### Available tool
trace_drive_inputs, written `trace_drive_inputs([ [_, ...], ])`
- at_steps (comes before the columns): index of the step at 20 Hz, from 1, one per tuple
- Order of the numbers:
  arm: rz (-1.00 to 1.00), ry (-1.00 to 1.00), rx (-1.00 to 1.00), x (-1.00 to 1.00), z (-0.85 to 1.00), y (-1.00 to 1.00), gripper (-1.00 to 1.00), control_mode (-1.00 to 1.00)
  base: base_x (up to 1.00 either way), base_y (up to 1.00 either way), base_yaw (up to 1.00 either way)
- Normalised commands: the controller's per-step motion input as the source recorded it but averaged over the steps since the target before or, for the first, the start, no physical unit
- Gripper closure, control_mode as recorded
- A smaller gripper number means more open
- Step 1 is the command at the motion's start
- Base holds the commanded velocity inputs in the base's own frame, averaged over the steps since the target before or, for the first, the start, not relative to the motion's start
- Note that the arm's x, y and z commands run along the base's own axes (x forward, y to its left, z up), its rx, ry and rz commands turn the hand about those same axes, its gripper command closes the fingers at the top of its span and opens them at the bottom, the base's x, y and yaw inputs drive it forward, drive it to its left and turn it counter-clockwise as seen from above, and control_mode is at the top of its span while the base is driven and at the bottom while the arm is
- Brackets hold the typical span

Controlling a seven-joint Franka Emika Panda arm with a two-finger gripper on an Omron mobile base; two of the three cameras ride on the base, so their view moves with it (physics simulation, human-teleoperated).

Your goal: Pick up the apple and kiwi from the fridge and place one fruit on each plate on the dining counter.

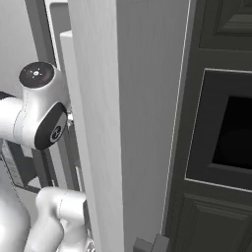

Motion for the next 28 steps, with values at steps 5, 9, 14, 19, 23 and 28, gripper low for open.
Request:
trace_drive_inputs([
  [5,0.01,0.00,0.00,0.73,0.23,-0.23,-1.00,-1.00,0.00,0.00,0.00],
  [9,0.09,0.00,0.00,0.63,0.00,-0.37,-1.00,-1.00,0.00,0.00,0.00],
  [14,0.07,0.00,0.00,0.67,0.00,-0.30,-1.00,-1.00,0.00,0.00,0.00],
  [19,0.00,0.00,0.00,0.57,0.00,-0.03,-1.00,-1.00,0.00,0.00,0.00],
  [23,0.00,0.00,0.00,0.50,0.00,0.00,-1.00,-1.00,0.00,0.00,0.00],
  [28,0.00,0.00,0.00,0.48,0.00,0.00,-1.00,-1.00,0.00,0.00,0.00],
])
